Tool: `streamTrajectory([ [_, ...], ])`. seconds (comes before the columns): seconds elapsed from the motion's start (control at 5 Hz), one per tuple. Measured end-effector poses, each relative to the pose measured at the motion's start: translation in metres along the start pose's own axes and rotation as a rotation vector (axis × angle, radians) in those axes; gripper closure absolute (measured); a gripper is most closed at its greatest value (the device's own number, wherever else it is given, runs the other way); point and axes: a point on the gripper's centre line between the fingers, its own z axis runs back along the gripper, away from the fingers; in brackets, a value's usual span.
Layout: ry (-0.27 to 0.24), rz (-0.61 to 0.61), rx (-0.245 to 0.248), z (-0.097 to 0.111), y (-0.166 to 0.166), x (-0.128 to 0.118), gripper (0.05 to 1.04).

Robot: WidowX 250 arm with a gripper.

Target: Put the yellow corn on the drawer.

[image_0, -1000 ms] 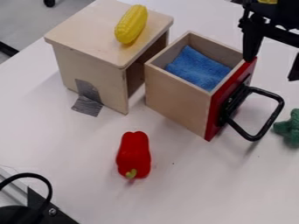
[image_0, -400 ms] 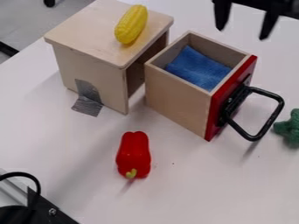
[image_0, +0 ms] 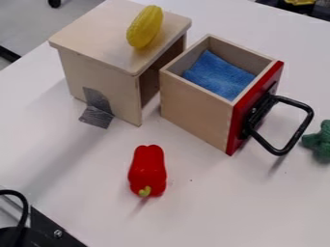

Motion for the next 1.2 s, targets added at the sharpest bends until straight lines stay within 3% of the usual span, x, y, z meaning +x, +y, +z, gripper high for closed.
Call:
streamTrajectory([
  [0.4,0.031,0.065,0.057,-0.008,0.044,-0.011,0.085],
  [0.8,0.172,0.118,0.113,-0.046,0.06,-0.021,0.084],
  [1.0,0.256,0.131,0.114,-0.069,0.062,-0.024,0.085],
  [1.2,0.289,0.133,0.115,-0.078,0.062,-0.023,0.12],
])
